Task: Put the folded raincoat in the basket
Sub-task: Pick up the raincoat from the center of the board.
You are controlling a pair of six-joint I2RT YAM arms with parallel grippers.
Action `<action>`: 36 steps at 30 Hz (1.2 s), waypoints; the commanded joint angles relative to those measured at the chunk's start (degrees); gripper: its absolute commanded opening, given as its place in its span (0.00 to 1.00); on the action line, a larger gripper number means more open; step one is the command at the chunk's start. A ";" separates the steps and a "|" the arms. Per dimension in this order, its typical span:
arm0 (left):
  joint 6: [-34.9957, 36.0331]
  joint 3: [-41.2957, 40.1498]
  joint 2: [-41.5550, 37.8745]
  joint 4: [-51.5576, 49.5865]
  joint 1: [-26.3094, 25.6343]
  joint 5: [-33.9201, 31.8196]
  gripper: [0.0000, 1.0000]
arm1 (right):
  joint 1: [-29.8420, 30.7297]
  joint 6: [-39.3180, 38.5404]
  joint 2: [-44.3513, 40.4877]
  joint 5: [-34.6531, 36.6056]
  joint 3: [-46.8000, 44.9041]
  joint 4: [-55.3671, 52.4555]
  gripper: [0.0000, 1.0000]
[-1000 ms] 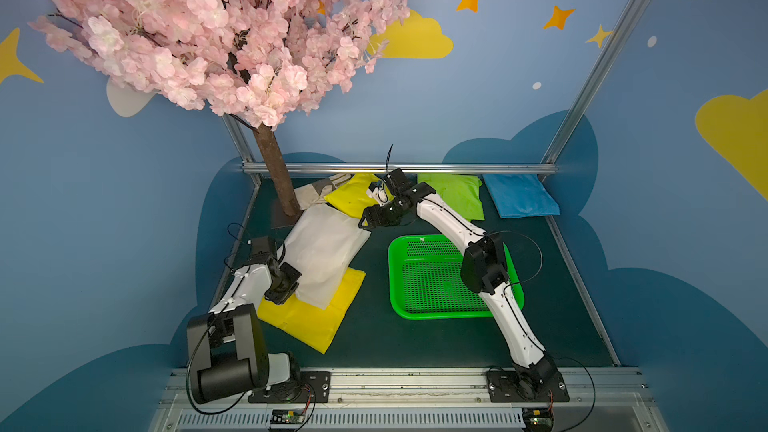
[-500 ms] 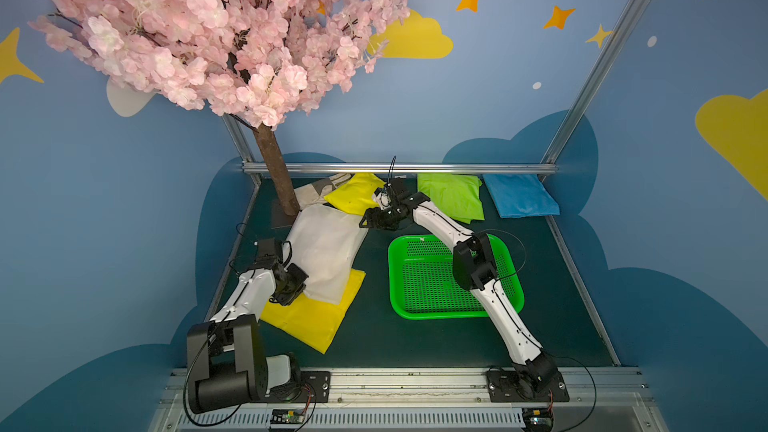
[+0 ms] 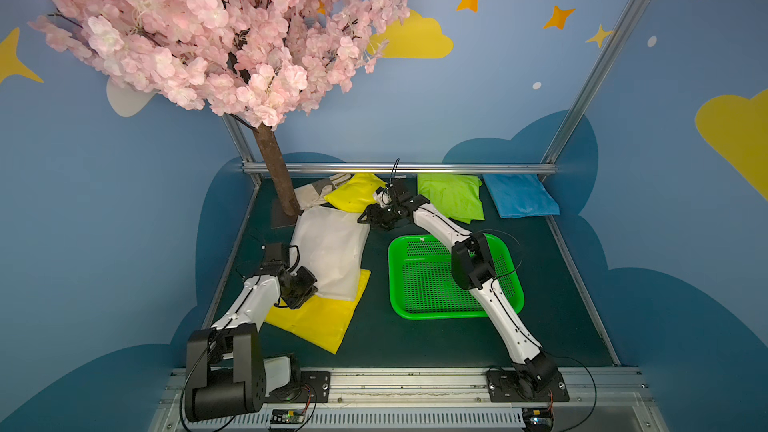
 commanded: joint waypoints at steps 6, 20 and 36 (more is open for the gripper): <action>0.67 -0.87 -0.39 -1.04 -0.73 1.68 0.02 | 0.71 1.34 1.49 -3.74 0.61 1.95 0.45; 0.01 -0.54 -5.65 -3.63 -1.07 -0.34 0.02 | 1.32 0.27 -4.79 -5.21 -1.53 3.76 0.00; 2.73 9.04 -15.46 -13.90 -0.94 2.94 0.03 | -0.11 -2.22 -24.58 -0.96 -10.16 -3.92 0.00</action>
